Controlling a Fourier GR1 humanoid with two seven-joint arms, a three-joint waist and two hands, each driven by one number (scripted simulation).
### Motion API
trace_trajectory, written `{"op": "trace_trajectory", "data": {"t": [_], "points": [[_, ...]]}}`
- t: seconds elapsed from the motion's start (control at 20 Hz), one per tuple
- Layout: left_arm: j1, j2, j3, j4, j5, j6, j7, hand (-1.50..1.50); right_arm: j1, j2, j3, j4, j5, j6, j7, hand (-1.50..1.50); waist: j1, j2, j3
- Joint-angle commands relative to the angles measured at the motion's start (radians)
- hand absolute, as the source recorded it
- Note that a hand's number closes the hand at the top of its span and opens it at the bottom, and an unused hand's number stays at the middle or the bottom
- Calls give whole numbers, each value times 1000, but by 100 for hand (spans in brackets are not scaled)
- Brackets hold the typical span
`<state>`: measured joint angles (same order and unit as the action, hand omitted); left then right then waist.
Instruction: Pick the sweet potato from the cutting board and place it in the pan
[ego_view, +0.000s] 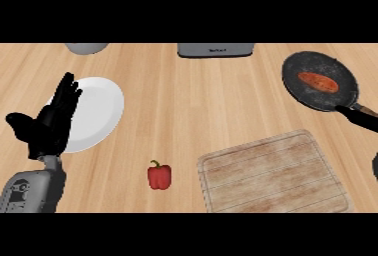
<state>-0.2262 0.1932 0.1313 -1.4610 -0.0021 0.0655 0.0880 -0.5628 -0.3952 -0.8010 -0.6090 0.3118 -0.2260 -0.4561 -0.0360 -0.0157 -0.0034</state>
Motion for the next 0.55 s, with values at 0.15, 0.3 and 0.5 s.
{"op": "trace_trajectory", "data": {"t": [0.15, 0.3, 0.5], "points": [[70, 3, 11, -31, 13, -12, -4, 0, 195, 130, 66, -382, -27, 69, 131, -150, -27, -12, -4], [27, 20, 32, -6, 17, -11, -11, 0, 277, 201, 117, -591, -36, 124, 257, -150, -23, -5, -3], [7, 3, 13, 42, 9, -25, -57, 0, 459, 291, 177, -911, 10, 93, 390, -150, 3, 8, 0]]}}
